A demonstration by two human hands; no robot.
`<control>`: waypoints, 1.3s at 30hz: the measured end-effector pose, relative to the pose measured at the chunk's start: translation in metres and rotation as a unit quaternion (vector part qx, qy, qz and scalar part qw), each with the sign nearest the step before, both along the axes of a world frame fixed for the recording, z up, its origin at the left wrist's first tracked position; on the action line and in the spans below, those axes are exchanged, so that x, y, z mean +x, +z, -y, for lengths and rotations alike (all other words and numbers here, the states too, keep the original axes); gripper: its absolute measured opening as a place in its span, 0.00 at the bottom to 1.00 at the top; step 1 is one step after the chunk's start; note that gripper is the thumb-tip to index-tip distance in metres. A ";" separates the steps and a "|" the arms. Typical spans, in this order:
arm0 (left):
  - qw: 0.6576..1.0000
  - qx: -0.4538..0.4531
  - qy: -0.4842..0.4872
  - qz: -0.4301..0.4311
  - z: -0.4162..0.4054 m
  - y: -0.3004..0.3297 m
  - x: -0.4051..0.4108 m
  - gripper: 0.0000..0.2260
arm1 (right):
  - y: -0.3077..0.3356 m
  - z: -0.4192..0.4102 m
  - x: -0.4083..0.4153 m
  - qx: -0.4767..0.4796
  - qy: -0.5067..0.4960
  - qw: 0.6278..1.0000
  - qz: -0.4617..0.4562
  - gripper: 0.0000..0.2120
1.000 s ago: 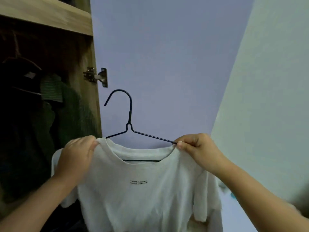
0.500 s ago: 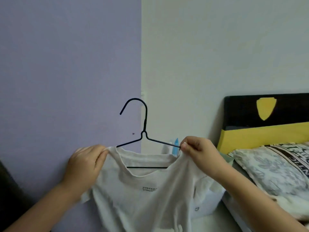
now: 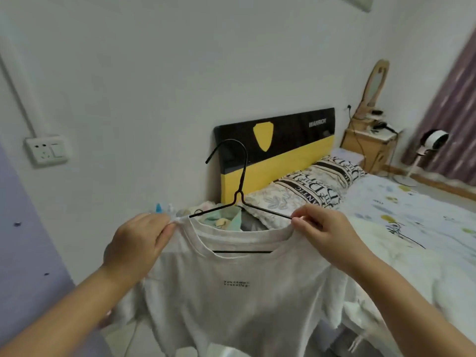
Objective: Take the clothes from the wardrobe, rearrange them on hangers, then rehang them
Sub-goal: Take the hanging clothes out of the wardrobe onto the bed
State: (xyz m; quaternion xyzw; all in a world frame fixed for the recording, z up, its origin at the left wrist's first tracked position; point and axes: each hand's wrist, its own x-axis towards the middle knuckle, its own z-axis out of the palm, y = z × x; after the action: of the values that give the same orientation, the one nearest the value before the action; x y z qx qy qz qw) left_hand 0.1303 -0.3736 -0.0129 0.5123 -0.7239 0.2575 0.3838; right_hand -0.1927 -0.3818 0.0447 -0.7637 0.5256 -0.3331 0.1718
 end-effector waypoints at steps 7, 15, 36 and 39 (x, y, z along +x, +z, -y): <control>0.993 -0.009 -0.116 -0.022 0.067 -0.007 -0.137 0.27 | -0.001 -0.004 -0.140 0.010 -0.139 0.988 -0.070 0.12; 0.968 0.010 -0.248 -0.024 0.124 -0.015 -0.287 0.27 | -0.017 -0.017 -0.272 0.002 -0.269 0.959 -0.088 0.06; 0.893 0.098 -0.439 -0.002 0.359 -0.033 -0.507 0.30 | -0.059 0.107 -0.406 0.044 -0.480 0.875 0.043 0.07; 0.883 0.119 -0.454 0.004 0.388 -0.046 -0.529 0.29 | -0.075 0.135 -0.424 0.062 -0.496 0.864 0.063 0.07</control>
State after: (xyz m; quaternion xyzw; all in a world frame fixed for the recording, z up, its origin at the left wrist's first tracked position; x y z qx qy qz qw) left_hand -0.3986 -0.7617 -0.0584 0.1685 -0.9039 -0.0303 0.3920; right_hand -0.6165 -0.5163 -0.0305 -0.3676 0.8426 -0.3883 0.0641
